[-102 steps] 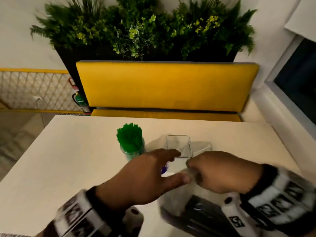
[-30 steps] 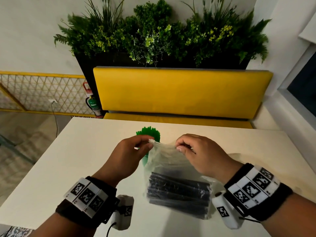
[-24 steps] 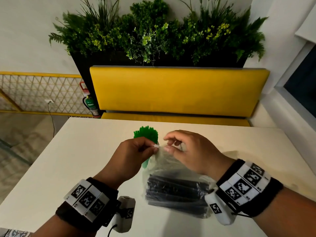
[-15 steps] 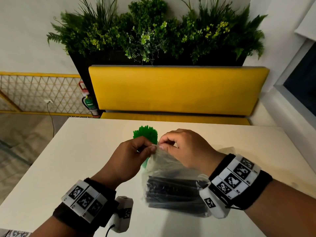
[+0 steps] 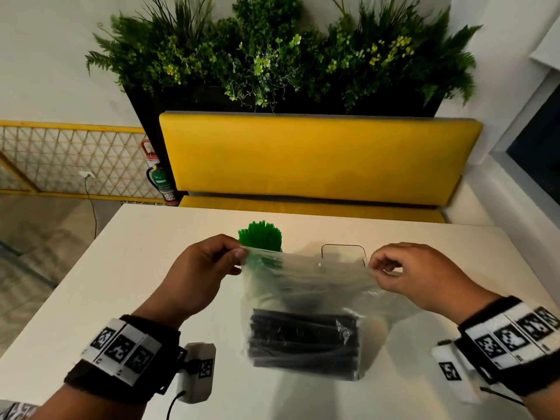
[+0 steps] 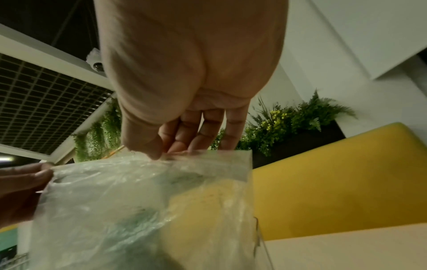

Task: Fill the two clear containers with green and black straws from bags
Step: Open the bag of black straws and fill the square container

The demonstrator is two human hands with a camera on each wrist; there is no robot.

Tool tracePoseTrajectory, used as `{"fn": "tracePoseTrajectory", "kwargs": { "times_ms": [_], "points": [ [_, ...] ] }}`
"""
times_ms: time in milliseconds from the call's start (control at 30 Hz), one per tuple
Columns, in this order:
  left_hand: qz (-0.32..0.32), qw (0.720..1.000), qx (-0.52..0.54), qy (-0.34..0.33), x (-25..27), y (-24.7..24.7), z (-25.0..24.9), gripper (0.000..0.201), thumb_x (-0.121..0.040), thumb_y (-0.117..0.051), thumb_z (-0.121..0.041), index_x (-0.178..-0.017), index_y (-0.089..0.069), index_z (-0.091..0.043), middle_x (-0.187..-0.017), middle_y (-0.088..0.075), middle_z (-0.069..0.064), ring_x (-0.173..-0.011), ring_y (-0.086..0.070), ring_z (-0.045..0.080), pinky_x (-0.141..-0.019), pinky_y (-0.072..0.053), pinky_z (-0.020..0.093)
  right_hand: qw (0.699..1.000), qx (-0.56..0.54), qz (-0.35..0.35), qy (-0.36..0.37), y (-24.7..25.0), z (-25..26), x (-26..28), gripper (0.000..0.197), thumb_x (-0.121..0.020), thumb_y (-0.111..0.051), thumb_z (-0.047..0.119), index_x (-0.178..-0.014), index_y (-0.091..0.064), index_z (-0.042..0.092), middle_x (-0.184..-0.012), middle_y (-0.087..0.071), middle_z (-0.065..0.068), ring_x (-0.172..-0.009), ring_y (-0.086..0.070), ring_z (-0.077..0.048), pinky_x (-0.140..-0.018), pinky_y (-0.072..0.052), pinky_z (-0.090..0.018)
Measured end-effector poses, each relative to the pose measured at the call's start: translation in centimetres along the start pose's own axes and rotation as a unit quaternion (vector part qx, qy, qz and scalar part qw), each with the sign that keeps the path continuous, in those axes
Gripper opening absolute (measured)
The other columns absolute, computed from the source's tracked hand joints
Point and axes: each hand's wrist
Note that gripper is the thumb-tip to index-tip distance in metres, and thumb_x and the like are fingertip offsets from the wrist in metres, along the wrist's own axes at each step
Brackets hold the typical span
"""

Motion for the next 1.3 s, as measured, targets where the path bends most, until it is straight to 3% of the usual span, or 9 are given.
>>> {"fn": "tracePoseTrajectory", "kwargs": {
  "times_ms": [100, 300, 500, 667, 833, 967, 1067, 1133, 1300],
  "points": [
    [0.004, 1.0, 0.024, -0.006, -0.1, -0.7, -0.4, 0.013, -0.095, -0.06, -0.016, -0.091, -0.071, -0.01, -0.091, -0.073, 0.008, -0.085, -0.071, 0.021, -0.08, -0.061, 0.037, 0.999, 0.021, -0.026, 0.015, 0.2, -0.1, 0.4, 0.024, -0.079, -0.072, 0.032, -0.071, -0.057, 0.049, -0.079, -0.063, 0.025, -0.085, -0.055, 0.007, -0.071, -0.042, -0.015],
    [-0.01, 0.998, 0.052, -0.026, -0.6, 0.0, -1.2, 0.016, -0.089, -0.058, -0.027, -0.087, -0.07, -0.016, -0.092, -0.073, 0.007, -0.088, -0.071, 0.027, -0.08, -0.059, 0.041, 0.997, -0.003, -0.076, 0.023, 1.3, 0.5, 0.6, 0.017, -0.074, -0.073, 0.025, -0.073, -0.063, 0.038, -0.078, -0.065, 0.019, -0.086, -0.057, 0.0, -0.074, -0.048, -0.024],
    [-0.026, 0.997, 0.071, -0.021, -0.3, 0.7, -1.1, 0.017, -0.094, -0.056, -0.017, -0.083, -0.07, -0.018, -0.09, -0.072, 0.007, -0.088, -0.07, 0.029, -0.082, -0.06, 0.043, 0.999, -0.002, -0.052, 0.013, 3.0, 0.2, 1.2, 0.018, -0.075, -0.078, 0.02, -0.075, -0.068, 0.035, -0.076, -0.065, 0.019, -0.088, -0.056, 0.002, -0.07, -0.042, -0.011],
    [-0.049, 0.994, 0.098, -0.01, -0.2, 1.1, -1.1, 0.017, -0.094, -0.055, -0.016, -0.084, -0.069, -0.015, -0.088, -0.072, 0.009, -0.089, -0.07, 0.033, -0.084, -0.059, 0.048, 0.999, 0.024, 0.012, -0.022, 3.8, -0.5, 1.2, 0.02, -0.076, -0.078, 0.025, -0.072, -0.064, 0.04, -0.079, -0.066, 0.018, -0.082, -0.057, 0.002, -0.07, -0.047, -0.02],
    [-0.022, 0.994, 0.106, -0.023, -0.5, 0.0, -1.9, 0.015, -0.091, -0.055, -0.021, -0.085, -0.067, -0.015, -0.087, -0.072, 0.009, -0.086, -0.07, 0.03, -0.083, -0.06, 0.047, 0.99, -0.004, 0.144, 0.006, 2.6, 3.3, -1.0, 0.044, -0.087, -0.057, 0.058, -0.127, -0.055, 0.043, -0.125, -0.057, 0.028, -0.111, -0.054, 0.004, -0.093, -0.046, -0.028],
    [-0.09, 0.995, -0.005, -0.047, -1.2, -0.2, -1.8, 0.014, -0.098, -0.057, -0.014, -0.09, -0.066, -0.021, -0.088, -0.071, -0.003, -0.088, -0.068, 0.019, -0.083, -0.059, 0.044, 0.989, -0.055, 0.137, 0.012, 0.9, 5.0, -2.6, 0.016, -0.094, -0.062, 0.029, -0.097, -0.076, 0.024, -0.095, -0.075, 0.014, -0.084, -0.064, 0.008, -0.073, -0.046, -0.013],
    [-0.174, 0.922, -0.262, -0.225, -0.4, -0.9, -2.7, 0.015, -0.094, -0.067, -0.023, -0.108, -0.066, -0.018, -0.108, -0.065, 0.001, -0.099, -0.06, 0.021, -0.083, -0.051, 0.04, 0.981, -0.159, 0.105, -0.038, 0.1, 5.2, -2.8, 0.002, -0.083, -0.076, 0.019, -0.085, -0.077, 0.02, -0.078, -0.076, 0.006, -0.055, -0.059, 0.001, -0.056, -0.042, -0.013],
    [-0.103, 0.857, -0.367, -0.348, 0.6, -3.3, -3.6, 0.029, -0.09, -0.07, -0.033, -0.115, -0.069, -0.018, -0.114, -0.066, 0.006, -0.104, -0.059, 0.028, -0.085, -0.045, 0.042, 0.965, -0.224, 0.117, -0.063, -0.3, 5.5, -2.7, 0.004, -0.078, -0.08, 0.012, -0.08, -0.076, 0.014, -0.076, -0.075, -0.007, -0.052, -0.051, -0.012, -0.052, -0.04, -0.024],
    [-0.009, 0.812, -0.431, -0.394, 0.9, -6.6, -2.4, 0.019, -0.094, -0.066, -0.04, -0.108, -0.072, -0.03, -0.107, -0.069, -0.004, -0.099, -0.064, 0.026, -0.083, -0.043, 0.045, 0.941, -0.288, 0.157, -0.081, -0.7, 6.2, -2.7, 0.011, -0.082, -0.076, 0.014, -0.087, -0.074, 0.005, -0.076, -0.068, -0.013, -0.066, -0.054, -0.019, -0.052, -0.043, -0.021]
  ]
}}
Point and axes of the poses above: each hand's wrist, its own x-axis away from the middle knuckle, its own y-axis out of the back of the hand, z = x × y
